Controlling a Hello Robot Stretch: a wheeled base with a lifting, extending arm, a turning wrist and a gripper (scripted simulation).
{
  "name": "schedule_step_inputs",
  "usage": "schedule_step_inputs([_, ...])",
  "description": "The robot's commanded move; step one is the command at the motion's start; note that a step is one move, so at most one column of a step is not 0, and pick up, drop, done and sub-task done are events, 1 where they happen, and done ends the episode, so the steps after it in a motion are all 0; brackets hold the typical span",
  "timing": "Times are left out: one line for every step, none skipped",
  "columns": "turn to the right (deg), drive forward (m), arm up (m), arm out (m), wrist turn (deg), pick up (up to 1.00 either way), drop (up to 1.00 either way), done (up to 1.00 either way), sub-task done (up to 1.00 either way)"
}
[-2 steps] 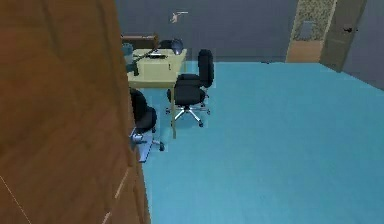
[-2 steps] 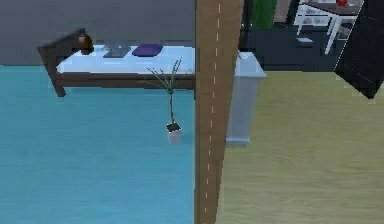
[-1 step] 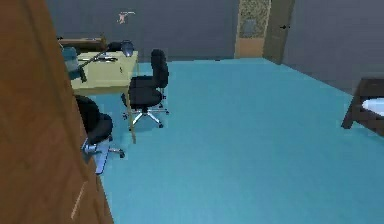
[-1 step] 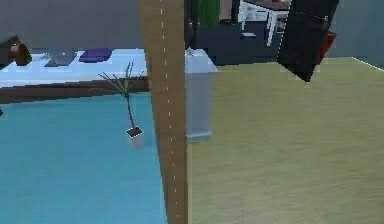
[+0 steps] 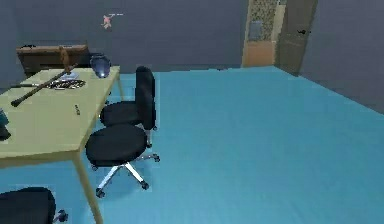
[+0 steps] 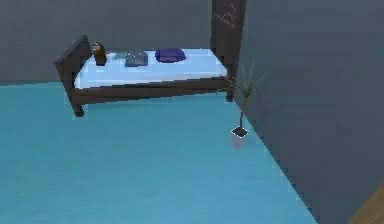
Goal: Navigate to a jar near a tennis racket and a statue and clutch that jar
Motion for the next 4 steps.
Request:
schedule_step_inputs([3.0,0.00,0.00,0.00,0.0,0.00,0.00,0.00,0.00])
schedule_step_inputs([0.0,1.00,0.00,0.00,0.0,0.00,0.00,0.00,0.00])
schedule_step_inputs([0.0,0.30,0.00,0.00,0.0,0.00,0.00,0.00,0.00])
schedule_step_inputs([-12.0,0.00,0.00,0.00,0.0,0.00,0.00,0.00,0.00])
